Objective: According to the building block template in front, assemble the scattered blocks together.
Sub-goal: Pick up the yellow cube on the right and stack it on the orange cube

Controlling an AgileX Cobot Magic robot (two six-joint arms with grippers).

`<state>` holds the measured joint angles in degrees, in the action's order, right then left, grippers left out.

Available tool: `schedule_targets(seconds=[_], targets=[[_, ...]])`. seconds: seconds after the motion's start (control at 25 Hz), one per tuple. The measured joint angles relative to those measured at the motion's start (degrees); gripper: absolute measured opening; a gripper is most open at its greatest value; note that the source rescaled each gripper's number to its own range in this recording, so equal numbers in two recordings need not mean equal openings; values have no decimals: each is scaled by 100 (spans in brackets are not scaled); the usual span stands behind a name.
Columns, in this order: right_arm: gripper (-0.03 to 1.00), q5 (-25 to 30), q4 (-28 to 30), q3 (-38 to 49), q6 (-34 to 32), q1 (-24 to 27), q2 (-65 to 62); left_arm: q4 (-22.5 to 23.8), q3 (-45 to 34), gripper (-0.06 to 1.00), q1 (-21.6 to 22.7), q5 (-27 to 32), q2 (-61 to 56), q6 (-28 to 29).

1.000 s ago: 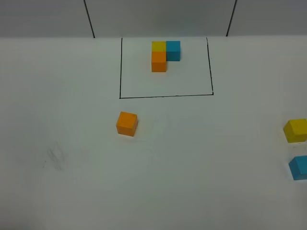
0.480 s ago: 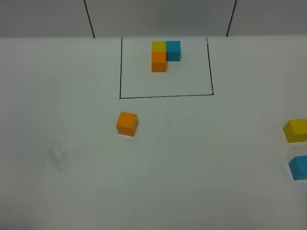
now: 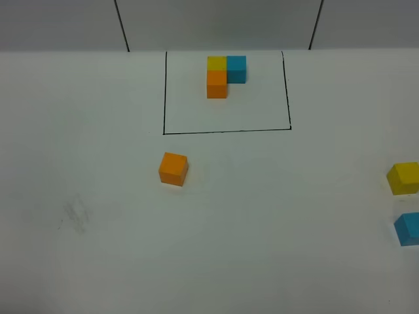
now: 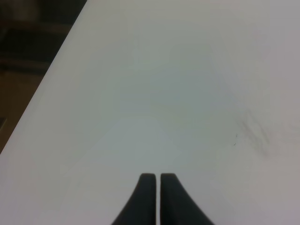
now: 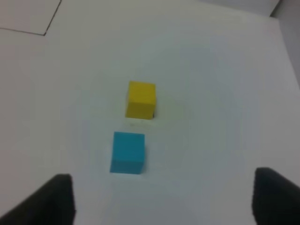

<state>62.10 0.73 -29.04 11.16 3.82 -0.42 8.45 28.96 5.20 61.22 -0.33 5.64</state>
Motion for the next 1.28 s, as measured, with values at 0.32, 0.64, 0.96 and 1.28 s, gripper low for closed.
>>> schedule_targets(seconds=[0.32, 0.64, 0.96, 1.28], targets=[[82, 479, 5, -745, -62, 0, 806, 0, 0, 0, 0, 0, 0, 0], [81, 539, 5, -1233, -228, 0, 2462, 0, 0, 0, 0, 5, 0, 0], [81, -61, -107, -1256, -265, 0, 4013, 0, 0, 0, 0, 0, 0, 0], [81, -1192, -174, -1256, -463, 0, 5361, 0, 0, 0, 0, 0, 0, 0]])
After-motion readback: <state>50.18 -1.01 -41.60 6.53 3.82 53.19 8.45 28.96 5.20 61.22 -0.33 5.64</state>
